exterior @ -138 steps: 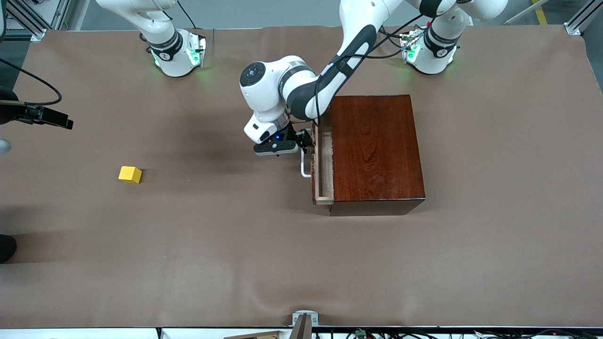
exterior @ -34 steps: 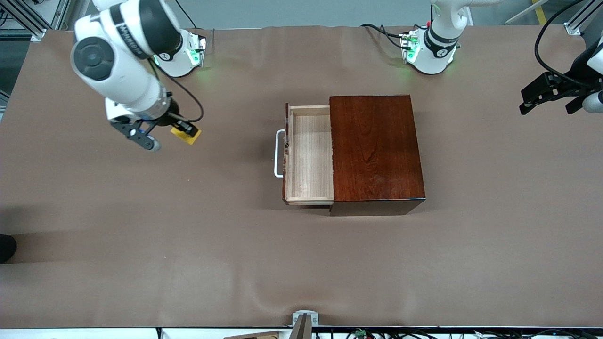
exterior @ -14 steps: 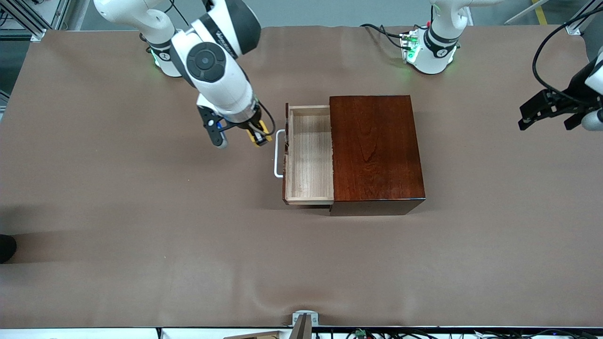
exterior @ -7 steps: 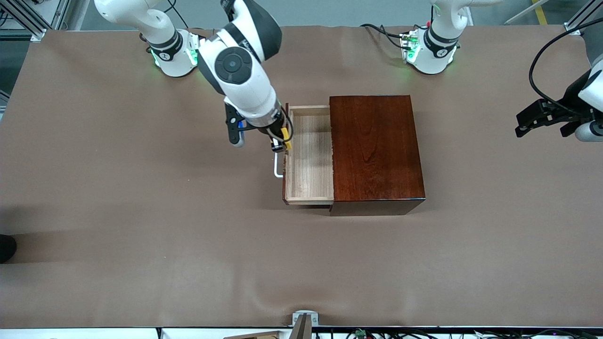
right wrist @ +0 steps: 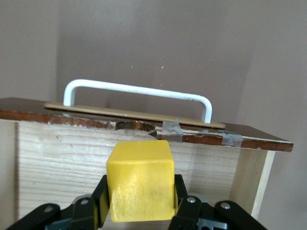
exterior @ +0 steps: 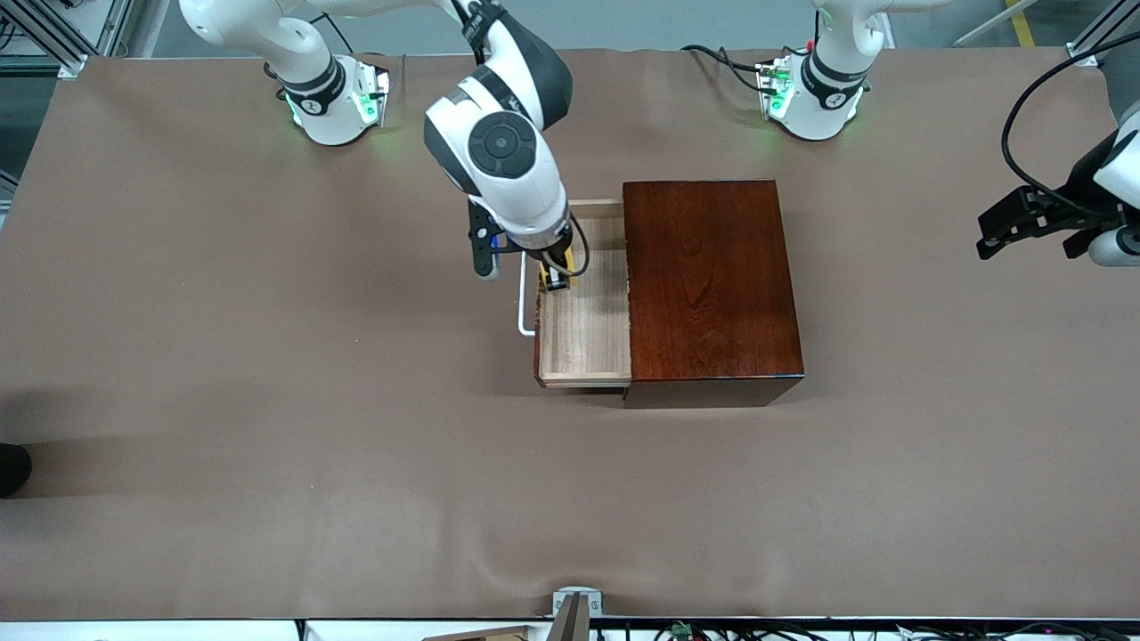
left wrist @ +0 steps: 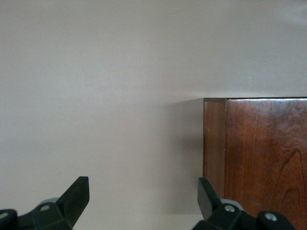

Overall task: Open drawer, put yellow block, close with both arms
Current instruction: 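Lower the cube into the open drawer and open the right gripper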

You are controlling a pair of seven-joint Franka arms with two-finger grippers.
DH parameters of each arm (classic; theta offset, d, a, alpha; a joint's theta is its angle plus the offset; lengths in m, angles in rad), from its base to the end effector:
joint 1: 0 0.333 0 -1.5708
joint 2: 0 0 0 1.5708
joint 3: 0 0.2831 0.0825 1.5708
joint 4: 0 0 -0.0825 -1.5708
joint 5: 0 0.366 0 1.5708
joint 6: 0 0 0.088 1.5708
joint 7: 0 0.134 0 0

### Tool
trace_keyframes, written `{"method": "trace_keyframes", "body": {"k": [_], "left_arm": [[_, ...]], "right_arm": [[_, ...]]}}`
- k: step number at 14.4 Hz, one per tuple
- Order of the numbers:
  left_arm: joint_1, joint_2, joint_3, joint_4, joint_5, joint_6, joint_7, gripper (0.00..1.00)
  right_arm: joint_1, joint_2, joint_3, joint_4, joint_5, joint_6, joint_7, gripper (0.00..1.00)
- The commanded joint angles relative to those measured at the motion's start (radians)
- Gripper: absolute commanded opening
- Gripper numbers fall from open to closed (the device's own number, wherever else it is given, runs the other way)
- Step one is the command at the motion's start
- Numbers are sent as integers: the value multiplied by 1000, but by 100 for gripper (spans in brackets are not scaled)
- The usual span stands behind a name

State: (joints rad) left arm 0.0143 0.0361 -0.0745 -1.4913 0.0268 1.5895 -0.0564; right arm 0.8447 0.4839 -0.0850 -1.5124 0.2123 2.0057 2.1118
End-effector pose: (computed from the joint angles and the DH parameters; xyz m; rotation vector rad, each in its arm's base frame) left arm 0.5501 -0.0289 0.5831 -3.1196 0.0052 -0.0991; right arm 0.4631 0.4736 0.3381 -2.3404 2.0335 0.2339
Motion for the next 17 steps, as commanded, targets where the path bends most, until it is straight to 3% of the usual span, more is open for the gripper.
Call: {"method": "trace_keyframes", "body": {"k": [1, 10, 11, 13, 14, 16, 17], "left_arm": [[12, -9, 1, 9, 18, -5, 10, 100], [55, 7, 2, 0, 15, -2, 21, 100], [55, 7, 2, 2, 15, -2, 20, 100], [53, 8, 2, 3, 13, 0, 9, 100], [53, 8, 2, 3, 9, 0, 9, 100], [53, 5, 2, 5, 8, 0, 7, 100], [50, 2, 1, 6, 21, 0, 13, 100]], "right_arm": [[25, 51, -13, 61, 2, -10, 25, 0], [60, 128, -15, 86, -1, 1, 28, 0], [60, 131, -13, 86, -1, 8, 28, 5], [59, 131, -13, 86, -1, 7, 27, 52], [53, 131, -13, 87, 1, 7, 28, 71], [50, 130, -16, 95, -2, 5, 25, 100], [47, 128, -18, 106, -2, 2, 19, 100]]}}
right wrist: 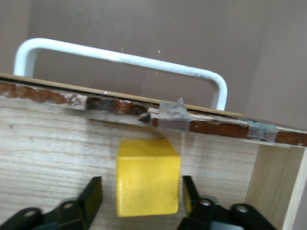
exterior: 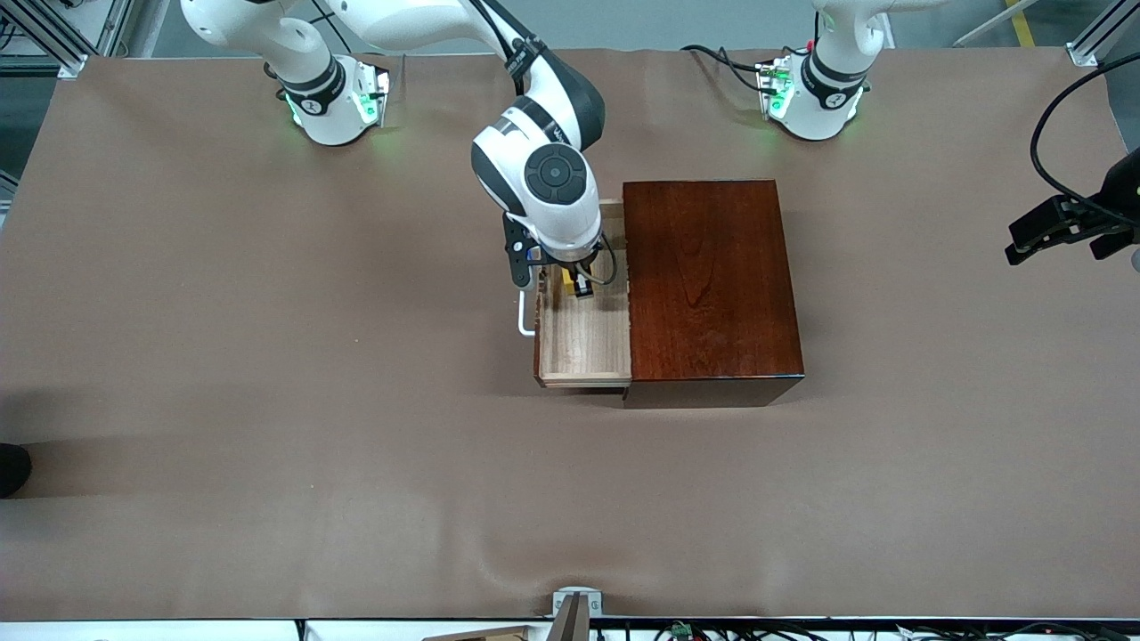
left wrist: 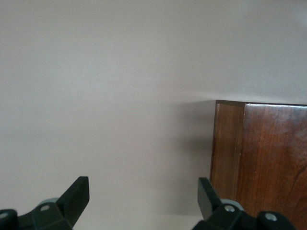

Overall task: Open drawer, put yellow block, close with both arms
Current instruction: 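Lower the cube into the open drawer and open the right gripper, then raise the right gripper away while the left gripper reaches the drawer front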

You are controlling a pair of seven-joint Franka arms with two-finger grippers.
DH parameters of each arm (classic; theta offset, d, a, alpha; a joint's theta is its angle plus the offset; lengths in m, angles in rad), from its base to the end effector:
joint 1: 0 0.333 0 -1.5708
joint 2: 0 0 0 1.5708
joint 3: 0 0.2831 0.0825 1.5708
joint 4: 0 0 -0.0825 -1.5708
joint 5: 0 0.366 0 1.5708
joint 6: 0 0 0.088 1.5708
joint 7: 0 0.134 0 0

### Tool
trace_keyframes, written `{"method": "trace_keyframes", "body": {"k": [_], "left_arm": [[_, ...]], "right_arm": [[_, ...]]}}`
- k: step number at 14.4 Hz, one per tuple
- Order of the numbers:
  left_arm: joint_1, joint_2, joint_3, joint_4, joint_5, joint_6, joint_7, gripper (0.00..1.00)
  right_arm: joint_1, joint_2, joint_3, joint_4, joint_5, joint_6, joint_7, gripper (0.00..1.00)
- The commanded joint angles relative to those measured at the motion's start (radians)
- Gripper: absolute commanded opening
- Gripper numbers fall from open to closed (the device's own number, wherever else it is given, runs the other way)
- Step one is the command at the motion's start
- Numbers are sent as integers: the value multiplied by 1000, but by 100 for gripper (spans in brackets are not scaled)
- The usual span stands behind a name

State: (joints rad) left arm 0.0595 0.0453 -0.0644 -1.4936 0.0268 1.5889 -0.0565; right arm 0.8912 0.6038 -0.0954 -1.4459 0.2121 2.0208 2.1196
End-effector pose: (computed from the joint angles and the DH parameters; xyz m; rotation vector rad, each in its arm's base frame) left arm 0.5530 0.0016 0.5769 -3.1172 -0.0809 -0.0792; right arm 0.4543 0.5015 0.2895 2.3871 -2.0159 -0.2150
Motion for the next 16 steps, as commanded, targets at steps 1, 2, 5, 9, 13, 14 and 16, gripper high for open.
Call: {"method": "trace_keyframes", "body": {"k": [1, 2, 5, 9, 13, 14, 16], "left_arm": [[5, -9, -9, 10, 19, -1, 17, 100], [5, -12, -14, 10, 18, -1, 6, 100], [5, -10, -14, 10, 12, -1, 7, 100], [0, -9, -17, 12, 4, -4, 3, 100], [-10, -1, -20, 12, 1, -1, 4, 100], [-12, 7, -21, 12, 2, -1, 3, 100], [-44, 16, -26, 13, -11, -1, 4, 100]], "right_arm": [[-6, 8, -9, 50, 1, -17, 10, 100], [-18, 4, -7, 56, 6, -25, 10, 100], [-60, 2, -7, 126, 10, -120, 7, 100], [-119, -4, 0, 202, 15, -229, -55, 100], [-167, -50, -1, 213, 16, -306, -165, 100], [-185, -64, 0, 213, 16, -322, -191, 100], [-218, -93, -1, 213, 18, -368, -277, 100]]}}
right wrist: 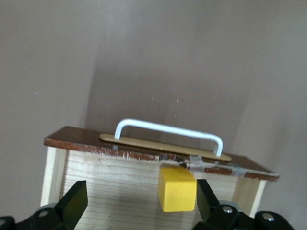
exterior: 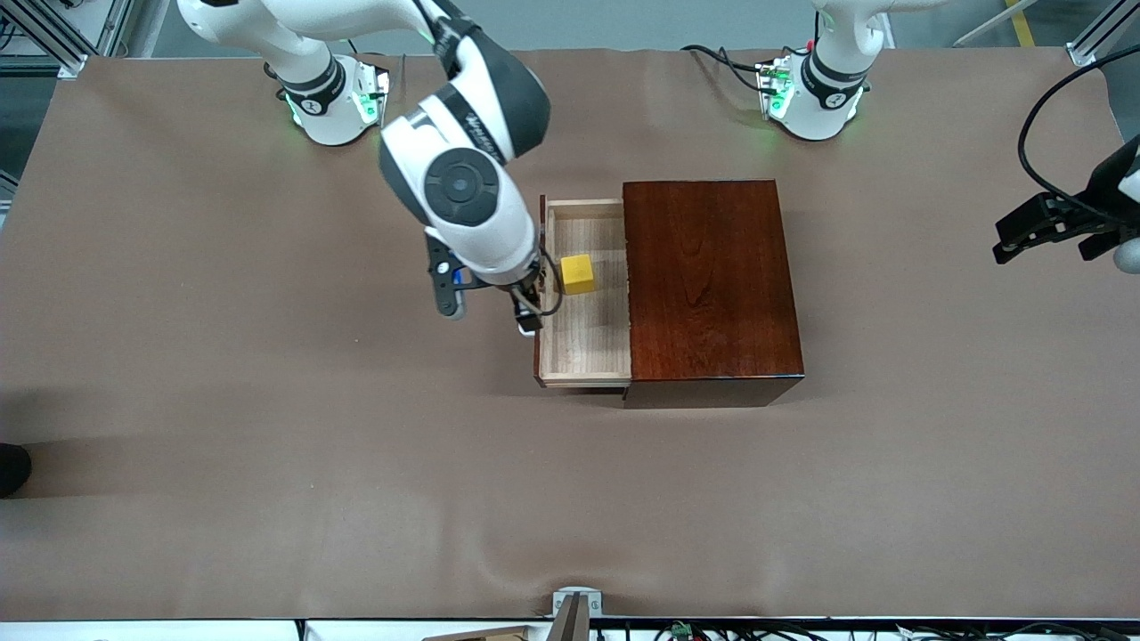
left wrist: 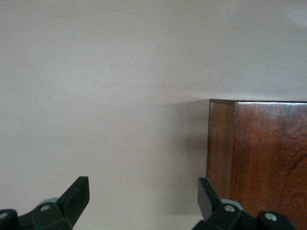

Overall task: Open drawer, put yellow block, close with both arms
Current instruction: 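Raise the right gripper away while the left gripper reaches the drawer front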

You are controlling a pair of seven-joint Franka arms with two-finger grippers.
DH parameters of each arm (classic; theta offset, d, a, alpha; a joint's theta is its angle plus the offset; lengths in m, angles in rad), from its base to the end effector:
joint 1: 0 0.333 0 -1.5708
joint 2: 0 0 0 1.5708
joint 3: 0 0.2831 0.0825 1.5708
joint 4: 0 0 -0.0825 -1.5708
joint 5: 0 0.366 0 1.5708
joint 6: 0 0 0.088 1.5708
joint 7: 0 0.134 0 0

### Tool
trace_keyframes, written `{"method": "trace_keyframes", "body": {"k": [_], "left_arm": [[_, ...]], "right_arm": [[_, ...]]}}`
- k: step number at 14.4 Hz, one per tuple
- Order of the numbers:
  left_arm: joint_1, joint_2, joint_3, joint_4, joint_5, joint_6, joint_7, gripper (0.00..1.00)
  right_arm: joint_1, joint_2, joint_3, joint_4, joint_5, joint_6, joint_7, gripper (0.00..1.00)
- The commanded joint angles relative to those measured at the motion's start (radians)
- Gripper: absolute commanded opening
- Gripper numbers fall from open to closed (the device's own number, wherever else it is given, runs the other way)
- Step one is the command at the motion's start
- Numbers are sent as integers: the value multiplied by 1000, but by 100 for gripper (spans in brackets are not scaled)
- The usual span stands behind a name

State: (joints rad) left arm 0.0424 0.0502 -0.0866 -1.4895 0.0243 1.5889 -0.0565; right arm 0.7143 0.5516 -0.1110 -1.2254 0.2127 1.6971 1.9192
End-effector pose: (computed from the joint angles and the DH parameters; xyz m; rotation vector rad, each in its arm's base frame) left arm 0.5539 -0.0202 0.5761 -3.1231 -0.0198 -0.0786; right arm 0.5292 0.4139 0.3990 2.4357 -1.9232 -0.2605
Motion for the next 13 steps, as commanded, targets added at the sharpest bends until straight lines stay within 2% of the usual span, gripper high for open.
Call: {"method": "trace_keyframes", "body": {"k": [1, 4, 10, 13], "left_arm": [[-39, 17, -5, 9, -10, -1, 4, 100], [-105, 31, -5, 15, -15, -1, -17, 100], [-284, 94, -5, 17, -26, 34, -313, 100], [-383, 152, -5, 73, -24, 39, -462, 100]], "right_arm": [[-58, -53, 14, -8, 17, -72, -113, 100], [-98, -87, 14, -8, 17, -117, -207, 100], [-190, -150, 13, -8, 17, -221, -417, 100], [-242, -180, 14, -8, 17, -260, -532, 100]]}}
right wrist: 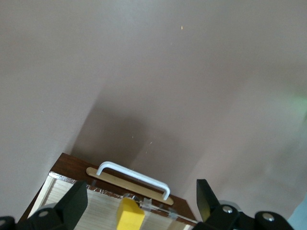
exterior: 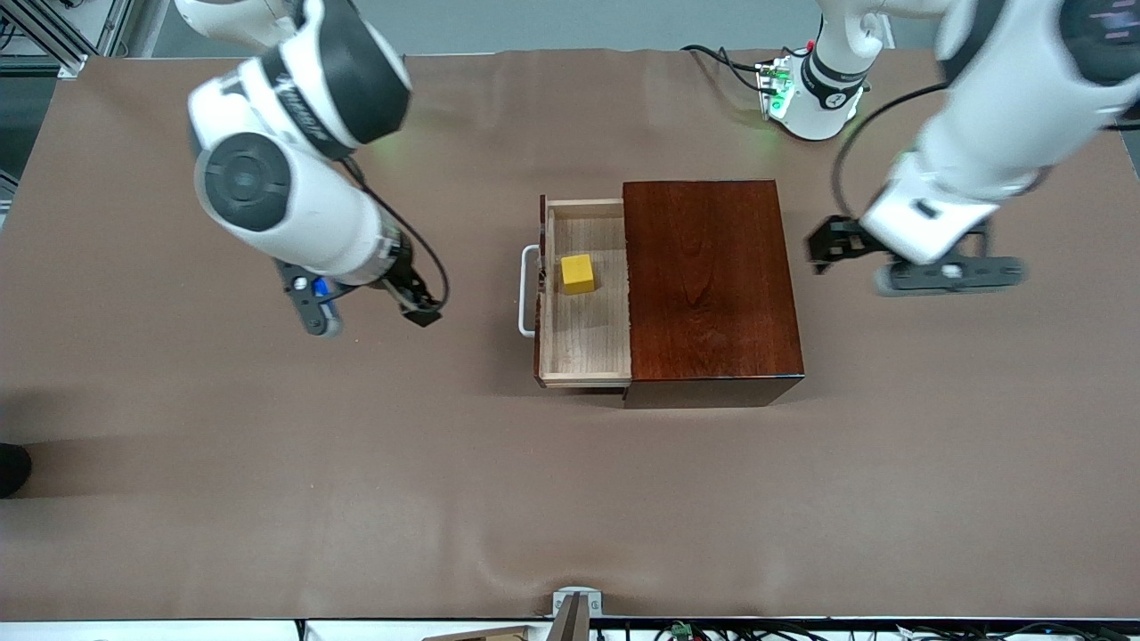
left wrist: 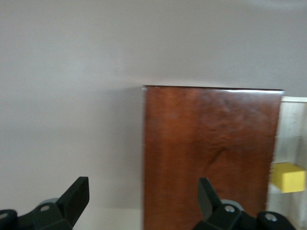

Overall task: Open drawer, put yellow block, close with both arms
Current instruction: 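Raise the right gripper away while the left gripper reaches the drawer front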

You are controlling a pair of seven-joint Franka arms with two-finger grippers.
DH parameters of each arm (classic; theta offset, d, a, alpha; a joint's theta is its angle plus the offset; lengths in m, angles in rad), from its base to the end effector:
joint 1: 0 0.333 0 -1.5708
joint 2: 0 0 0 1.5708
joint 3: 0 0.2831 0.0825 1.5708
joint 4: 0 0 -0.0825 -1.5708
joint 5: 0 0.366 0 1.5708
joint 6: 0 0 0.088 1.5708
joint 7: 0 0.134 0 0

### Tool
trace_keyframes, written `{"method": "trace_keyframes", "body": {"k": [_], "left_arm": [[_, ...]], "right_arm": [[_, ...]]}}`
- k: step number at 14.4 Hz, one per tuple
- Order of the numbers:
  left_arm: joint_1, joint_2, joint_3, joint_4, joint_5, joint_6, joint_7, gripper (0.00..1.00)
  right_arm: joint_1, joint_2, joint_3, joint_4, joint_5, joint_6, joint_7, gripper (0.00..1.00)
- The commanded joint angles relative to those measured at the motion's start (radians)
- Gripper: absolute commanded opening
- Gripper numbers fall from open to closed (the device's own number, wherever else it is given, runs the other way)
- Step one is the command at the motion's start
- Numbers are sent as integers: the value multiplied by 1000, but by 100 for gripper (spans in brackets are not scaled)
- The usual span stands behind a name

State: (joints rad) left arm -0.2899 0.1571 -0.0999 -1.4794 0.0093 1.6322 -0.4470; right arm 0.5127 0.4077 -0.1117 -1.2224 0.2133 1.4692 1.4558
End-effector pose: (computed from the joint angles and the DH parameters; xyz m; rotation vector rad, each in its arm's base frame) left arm 0.5417 -0.2173 0.5240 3.1359 0.0907 -0.0091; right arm 0.5572 0.2821 0.4776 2.6825 -1.5438 -0.3577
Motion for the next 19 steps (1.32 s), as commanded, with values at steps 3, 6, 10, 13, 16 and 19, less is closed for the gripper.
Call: {"method": "trace_keyframes", "body": {"k": [3, 6, 10, 13, 16, 19], "left_arm": [[-171, 139, 9, 157, -9, 43, -301, 100], [-274, 217, 14, 177, -3, 141, -551, 100], [-395, 332, 25, 221, 4, 299, -875, 100], [-503, 416, 84, 260, 54, 397, -1005, 100], [-624, 499, 167, 283, 54, 546, -1162, 100], [-682, 568, 180, 283, 55, 701, -1346, 100]], "right_arm": [[-100, -61, 13, -11, 17, -87, -213, 100], [-157, -84, 12, -11, 17, -144, -368, 100], [-235, -121, 9, -12, 12, -196, -618, 100], [-289, -124, 7, -12, 6, -225, -768, 100], [-330, -152, 6, -19, 1, -231, -903, 100], [-367, -168, 6, -19, 1, -247, -1004, 100]]}}
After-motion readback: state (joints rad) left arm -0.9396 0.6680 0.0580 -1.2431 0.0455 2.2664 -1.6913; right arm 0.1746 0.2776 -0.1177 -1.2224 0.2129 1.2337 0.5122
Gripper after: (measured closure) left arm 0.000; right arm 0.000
